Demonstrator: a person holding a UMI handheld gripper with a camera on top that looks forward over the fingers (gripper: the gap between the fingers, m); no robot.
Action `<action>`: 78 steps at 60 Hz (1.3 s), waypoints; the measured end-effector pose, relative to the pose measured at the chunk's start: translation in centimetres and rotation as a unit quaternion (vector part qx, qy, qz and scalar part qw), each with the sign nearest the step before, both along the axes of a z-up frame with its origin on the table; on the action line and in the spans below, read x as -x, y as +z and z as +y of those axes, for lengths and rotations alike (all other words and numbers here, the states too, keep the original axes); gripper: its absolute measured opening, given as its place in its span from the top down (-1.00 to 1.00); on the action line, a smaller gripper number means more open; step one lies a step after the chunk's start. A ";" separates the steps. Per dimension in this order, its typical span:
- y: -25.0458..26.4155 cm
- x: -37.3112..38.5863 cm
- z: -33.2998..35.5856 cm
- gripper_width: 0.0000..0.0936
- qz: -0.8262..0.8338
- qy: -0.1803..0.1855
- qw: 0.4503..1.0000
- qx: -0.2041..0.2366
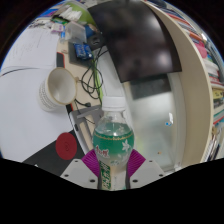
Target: Pour water
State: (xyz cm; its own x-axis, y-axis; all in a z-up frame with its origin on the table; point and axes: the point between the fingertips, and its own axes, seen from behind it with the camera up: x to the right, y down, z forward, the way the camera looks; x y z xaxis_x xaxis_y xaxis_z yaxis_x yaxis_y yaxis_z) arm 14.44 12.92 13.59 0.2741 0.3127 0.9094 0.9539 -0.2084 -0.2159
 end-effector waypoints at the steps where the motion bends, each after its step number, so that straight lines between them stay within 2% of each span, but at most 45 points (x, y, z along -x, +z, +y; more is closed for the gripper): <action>1: 0.2 0.0 0.6 0.33 -0.016 0.009 1.000 0.008; 15: 0.0 4.5 3.5 0.33 -0.195 0.057 0.979 0.004; 28: -0.1 6.8 4.8 0.33 -0.349 0.114 0.930 -0.008; 40: -0.8 7.4 4.6 0.33 -0.345 0.115 0.932 0.005; 47: -0.6 7.5 4.0 0.33 -0.275 0.102 0.956 0.007; 54: 0.1 7.1 2.6 0.33 -0.101 0.056 0.993 0.018; 57: 0.6 7.1 2.0 0.31 -0.022 0.031 0.999 0.015; 61: 0.6 6.7 1.8 0.31 0.092 0.017 0.995 0.026; 67: 0.9 6.3 1.5 0.31 0.264 -0.015 0.964 0.029; 68: 1.5 6.9 1.4 0.31 0.283 -0.031 0.958 0.022; 78: 1.5 4.4 2.0 0.30 0.542 -0.071 0.837 -0.003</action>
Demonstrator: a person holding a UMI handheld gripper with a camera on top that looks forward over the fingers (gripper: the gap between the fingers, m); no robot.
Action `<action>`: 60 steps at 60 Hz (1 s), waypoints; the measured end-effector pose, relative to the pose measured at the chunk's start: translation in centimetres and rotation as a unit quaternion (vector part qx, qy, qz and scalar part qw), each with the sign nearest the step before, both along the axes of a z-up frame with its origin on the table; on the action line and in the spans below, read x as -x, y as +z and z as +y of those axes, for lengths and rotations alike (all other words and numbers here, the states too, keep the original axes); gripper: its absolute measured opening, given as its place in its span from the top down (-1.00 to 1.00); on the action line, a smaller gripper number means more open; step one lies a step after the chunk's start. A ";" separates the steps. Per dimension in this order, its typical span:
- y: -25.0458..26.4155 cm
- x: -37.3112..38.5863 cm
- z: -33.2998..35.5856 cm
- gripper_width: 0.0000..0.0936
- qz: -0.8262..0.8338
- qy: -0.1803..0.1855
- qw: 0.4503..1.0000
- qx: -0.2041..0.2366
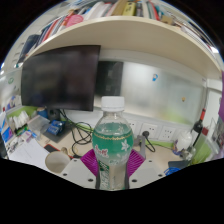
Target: Pour water
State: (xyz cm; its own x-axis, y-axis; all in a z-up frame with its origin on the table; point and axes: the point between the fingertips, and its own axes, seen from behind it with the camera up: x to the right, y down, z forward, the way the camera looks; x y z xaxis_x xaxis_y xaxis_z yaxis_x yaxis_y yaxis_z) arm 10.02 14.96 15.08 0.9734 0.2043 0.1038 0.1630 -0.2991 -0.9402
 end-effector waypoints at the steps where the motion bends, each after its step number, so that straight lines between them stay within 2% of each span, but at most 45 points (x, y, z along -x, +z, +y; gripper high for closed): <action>1: -0.2 -0.4 0.2 0.30 0.014 0.002 1.000 0.001; 13: -3.1 -2.1 1.7 0.30 0.073 -0.022 0.997 -0.014; 25: -5.9 -1.9 2.4 0.31 0.098 -0.024 0.995 -0.017; 36: -5.8 -1.7 2.1 0.22 0.081 -0.023 0.996 -0.041; 47: -5.7 -1.3 1.4 -0.13 0.058 -0.021 0.997 -0.052; 49: -5.9 -1.3 1.2 -0.28 0.057 -0.021 0.997 -0.044; 53: -6.6 -1.2 0.6 -0.72 0.057 -0.019 0.998 -0.026; 55: -6.8 -1.5 0.2 -0.86 0.055 -0.020 0.998 -0.023; 60: -7.0 -2.2 -1.8 -0.82 0.048 -0.035 0.998 -0.006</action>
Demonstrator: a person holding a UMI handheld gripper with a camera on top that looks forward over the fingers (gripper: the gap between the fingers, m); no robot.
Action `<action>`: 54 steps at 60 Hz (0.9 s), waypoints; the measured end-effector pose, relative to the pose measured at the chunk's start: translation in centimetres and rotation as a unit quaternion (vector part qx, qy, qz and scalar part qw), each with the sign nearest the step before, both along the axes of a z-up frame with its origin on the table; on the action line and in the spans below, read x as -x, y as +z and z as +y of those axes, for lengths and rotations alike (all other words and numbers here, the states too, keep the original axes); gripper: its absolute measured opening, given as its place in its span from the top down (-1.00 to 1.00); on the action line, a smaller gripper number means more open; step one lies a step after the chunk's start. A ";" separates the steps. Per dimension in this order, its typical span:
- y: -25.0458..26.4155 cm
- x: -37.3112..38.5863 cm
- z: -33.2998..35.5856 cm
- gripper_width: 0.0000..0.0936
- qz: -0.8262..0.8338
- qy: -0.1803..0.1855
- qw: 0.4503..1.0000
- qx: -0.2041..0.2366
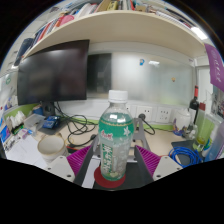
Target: Pour water
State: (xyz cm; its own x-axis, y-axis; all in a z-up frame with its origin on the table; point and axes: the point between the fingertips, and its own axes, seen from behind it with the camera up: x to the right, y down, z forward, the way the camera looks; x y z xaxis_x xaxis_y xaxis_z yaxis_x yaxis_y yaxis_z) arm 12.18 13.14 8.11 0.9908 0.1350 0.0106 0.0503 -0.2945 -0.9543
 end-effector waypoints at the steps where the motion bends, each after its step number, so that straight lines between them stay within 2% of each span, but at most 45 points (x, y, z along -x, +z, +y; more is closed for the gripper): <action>1: 0.0 -0.1 -0.6 -0.83 -0.001 -0.002 1.000 0.004; 9: 0.9 -0.8 -6.3 -0.83 -0.011 -0.032 0.998 0.046; 18: 5.4 1.3 -12.6 -0.83 0.001 -0.053 0.996 0.070; 36: 15.5 5.3 -18.7 -0.84 -0.010 -0.068 0.997 0.024; 54: 18.9 7.3 -21.2 -0.83 0.012 -0.081 0.997 -0.001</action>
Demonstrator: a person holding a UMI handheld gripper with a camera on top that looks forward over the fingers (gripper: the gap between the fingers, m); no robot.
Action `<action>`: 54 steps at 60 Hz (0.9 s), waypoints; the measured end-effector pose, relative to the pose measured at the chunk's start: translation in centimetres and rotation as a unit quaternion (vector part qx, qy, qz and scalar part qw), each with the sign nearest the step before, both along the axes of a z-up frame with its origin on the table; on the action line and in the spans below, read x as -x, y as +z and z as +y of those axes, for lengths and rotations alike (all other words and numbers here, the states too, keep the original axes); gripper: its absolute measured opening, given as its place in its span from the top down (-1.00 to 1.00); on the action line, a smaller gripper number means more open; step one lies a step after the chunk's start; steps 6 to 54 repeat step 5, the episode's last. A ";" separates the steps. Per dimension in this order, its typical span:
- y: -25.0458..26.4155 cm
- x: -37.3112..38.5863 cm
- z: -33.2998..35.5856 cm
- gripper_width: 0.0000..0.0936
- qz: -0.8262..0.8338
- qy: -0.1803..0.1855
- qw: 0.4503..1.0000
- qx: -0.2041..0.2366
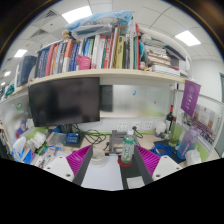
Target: Pour water
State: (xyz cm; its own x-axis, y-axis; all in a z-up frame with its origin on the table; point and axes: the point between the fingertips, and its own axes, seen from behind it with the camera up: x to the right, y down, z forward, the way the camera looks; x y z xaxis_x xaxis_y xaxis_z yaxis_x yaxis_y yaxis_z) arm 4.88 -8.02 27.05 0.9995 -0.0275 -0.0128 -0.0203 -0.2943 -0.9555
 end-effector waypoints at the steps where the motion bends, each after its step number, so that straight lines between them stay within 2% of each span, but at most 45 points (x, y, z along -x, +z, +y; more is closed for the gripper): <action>1: 0.1 0.1 -0.1 -0.83 0.001 -0.001 1.000 -0.002; 54: 0.3 0.1 -0.4 -0.83 -0.002 -0.008 1.000 -0.007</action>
